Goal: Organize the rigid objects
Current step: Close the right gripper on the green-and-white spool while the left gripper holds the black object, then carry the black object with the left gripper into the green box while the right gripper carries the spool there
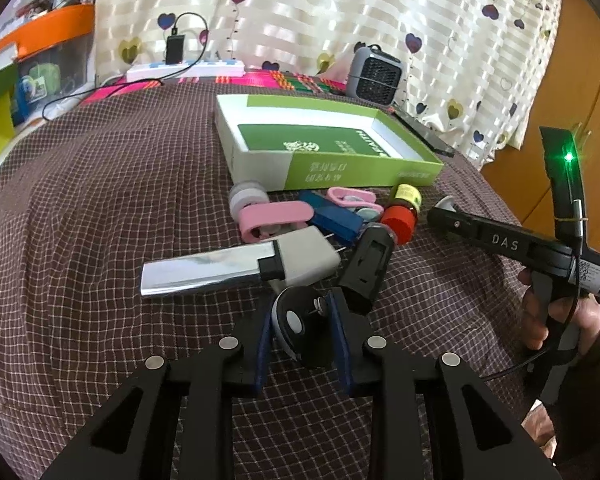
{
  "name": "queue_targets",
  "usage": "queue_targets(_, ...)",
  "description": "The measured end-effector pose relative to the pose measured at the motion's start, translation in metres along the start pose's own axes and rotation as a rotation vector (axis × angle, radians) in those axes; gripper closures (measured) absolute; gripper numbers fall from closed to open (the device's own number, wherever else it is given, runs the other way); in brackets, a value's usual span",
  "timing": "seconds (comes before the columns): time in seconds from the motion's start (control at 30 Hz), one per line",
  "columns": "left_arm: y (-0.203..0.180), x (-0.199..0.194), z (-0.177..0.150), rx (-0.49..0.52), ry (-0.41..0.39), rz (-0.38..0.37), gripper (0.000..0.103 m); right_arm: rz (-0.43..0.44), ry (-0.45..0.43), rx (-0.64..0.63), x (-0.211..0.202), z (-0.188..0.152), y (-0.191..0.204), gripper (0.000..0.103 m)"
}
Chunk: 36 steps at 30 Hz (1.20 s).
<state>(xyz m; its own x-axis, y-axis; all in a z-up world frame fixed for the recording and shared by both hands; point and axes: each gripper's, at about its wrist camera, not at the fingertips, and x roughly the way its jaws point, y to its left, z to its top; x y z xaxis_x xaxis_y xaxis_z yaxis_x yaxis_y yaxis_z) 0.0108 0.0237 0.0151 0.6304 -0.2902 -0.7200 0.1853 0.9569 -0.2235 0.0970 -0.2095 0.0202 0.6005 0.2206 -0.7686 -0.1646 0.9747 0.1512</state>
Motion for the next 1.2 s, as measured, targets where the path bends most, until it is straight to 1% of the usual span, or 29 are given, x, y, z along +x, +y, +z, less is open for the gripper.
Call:
queue_targets(0.2, -0.007, -0.010, 0.013, 0.005, -0.025, -0.029, 0.078, -0.006, -0.020, -0.008, -0.011, 0.000, 0.000, 0.068)
queue_targets(0.57, -0.018, -0.023, 0.046, 0.043, -0.084, -0.030, 0.078, -0.008, -0.074, -0.026, -0.035, 0.016, 0.001, 0.068)
queue_targets(0.73, -0.019, -0.017, 0.068, 0.061, -0.097, -0.025, 0.078, -0.011, -0.091, -0.037, -0.040, 0.028, 0.000, 0.068)
queue_targets(0.87, -0.017, -0.009, 0.086, 0.057, -0.099, -0.042, 0.078, -0.005, -0.100, -0.044, -0.039, 0.041, -0.001, 0.068)
queue_targets(0.93, -0.017, -0.004, 0.095, 0.058, -0.101, -0.037, 0.078, -0.006, -0.103, -0.058, -0.039, 0.047, -0.001, 0.068)
queue_targets(1.2, -0.018, 0.023, 0.131, 0.068, -0.100, -0.031, 0.078, -0.012, -0.098, -0.109, -0.023, 0.074, 0.000, 0.068)
